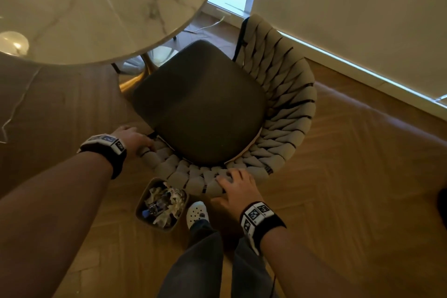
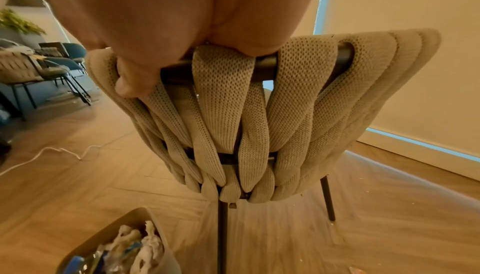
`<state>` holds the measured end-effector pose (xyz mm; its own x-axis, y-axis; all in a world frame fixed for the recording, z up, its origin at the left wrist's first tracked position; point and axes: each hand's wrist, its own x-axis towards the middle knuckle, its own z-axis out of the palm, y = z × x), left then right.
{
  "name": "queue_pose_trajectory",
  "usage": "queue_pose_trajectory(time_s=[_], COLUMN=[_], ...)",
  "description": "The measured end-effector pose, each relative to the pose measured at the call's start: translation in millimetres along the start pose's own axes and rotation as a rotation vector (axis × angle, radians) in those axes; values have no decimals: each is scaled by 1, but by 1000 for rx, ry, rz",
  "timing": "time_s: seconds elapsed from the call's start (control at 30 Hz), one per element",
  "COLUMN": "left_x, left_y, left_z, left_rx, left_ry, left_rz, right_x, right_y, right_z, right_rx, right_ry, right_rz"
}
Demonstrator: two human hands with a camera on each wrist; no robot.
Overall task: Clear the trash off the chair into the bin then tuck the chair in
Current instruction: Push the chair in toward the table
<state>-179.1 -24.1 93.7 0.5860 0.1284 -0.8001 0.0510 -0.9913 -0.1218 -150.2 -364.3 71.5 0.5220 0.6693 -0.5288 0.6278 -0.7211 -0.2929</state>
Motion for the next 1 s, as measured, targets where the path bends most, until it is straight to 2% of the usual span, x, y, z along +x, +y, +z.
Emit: queue_pose_trajectory(time_s=[0.1, 0.23, 0.33, 0.47, 0.53, 0.6, 0.73, 0.83, 1.0], left_x=[-2, -17, -26, -28, -27, -26, -26, -23, -13], left_y=[-15, 4, 47, 122, 147, 159, 158, 148, 122], left_z=[3, 4, -1, -4, 5, 17, 22, 14, 1], left_rx=[45, 32, -91, -267, -315, -306, -280, -276, -252], left_ry=[35, 37, 0, -20, -10, 35, 67, 79, 92], left_rz=[-28, -97, -49, 183, 200, 152, 104, 98, 73], right_x=[13, 21, 23, 17, 16, 22, 38, 46, 71], right_y=[-21, -16, 13, 81, 110, 123, 131, 127, 116], right_z=[2, -10, -36, -68, -70, -68, -58, -62, -73], right_rx=[-21, -116, -222, -417, -438, -417, -384, -371, -339], right_ry=[8, -38, -106, -36, 0, -17, -53, 11, 41], right_rz=[8, -52, -122, -56, 9, 29, 16, -7, -22])
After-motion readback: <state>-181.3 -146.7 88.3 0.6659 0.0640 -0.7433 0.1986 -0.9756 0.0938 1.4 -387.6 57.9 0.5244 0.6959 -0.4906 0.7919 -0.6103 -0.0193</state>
